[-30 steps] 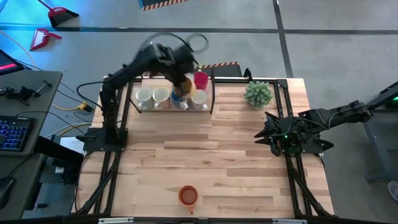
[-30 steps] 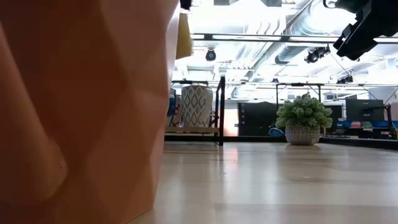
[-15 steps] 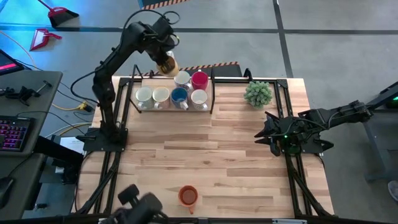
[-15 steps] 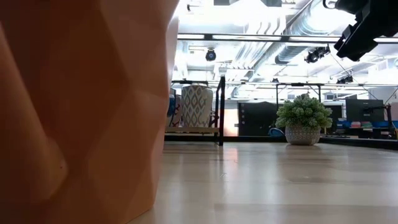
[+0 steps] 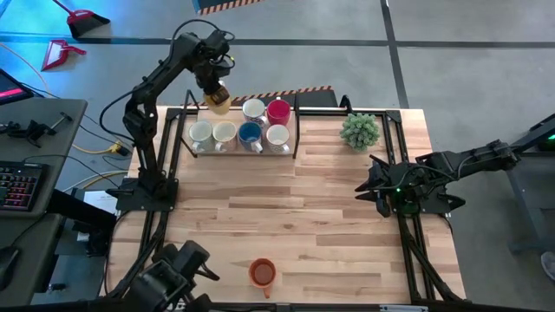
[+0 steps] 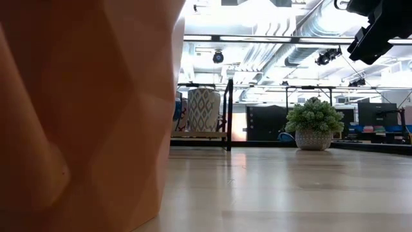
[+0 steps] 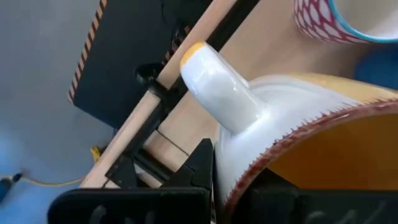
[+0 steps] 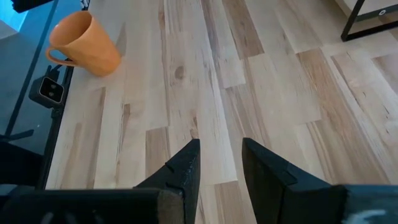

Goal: Place coffee mugs
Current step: Put the yellow mug on the shelf

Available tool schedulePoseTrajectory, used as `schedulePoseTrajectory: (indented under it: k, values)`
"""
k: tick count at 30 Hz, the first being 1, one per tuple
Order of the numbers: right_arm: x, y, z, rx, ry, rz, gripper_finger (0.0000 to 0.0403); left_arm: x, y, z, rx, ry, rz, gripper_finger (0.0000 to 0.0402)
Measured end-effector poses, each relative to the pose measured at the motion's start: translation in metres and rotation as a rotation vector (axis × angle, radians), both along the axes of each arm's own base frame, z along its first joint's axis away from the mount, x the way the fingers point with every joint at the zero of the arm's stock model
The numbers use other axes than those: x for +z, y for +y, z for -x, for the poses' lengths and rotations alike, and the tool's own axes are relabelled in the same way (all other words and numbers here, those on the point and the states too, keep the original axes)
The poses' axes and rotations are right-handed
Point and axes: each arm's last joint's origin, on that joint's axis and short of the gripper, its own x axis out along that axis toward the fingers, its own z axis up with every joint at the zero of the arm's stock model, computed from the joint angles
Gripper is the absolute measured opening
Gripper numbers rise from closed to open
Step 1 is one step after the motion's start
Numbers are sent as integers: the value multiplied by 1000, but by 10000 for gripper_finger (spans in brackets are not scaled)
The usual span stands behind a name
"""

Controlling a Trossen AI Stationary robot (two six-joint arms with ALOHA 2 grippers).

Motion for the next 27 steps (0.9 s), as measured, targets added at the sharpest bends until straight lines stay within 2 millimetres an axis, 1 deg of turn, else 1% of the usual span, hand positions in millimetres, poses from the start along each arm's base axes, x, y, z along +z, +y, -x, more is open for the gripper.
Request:
schedulePoseTrajectory:
  k: [6,10,14,24,27]
  values:
    - [0,-1,0,-20,-4,15,99,-26,8,2,-27,-9,37,4]
    - [0,-1,0,-21,-4,15,99,-40,11,0,-43,-26,43,4]
    - [0,-1,0,-25,-6,18,99,-50,12,-5,-72,-43,35,4]
    - [1,-1,-1,-27,-16,16,99,-71,4,-17,-122,-40,57,4]
    - [1,-1,-1,-27,-15,16,99,-72,4,-19,-126,-45,49,4]
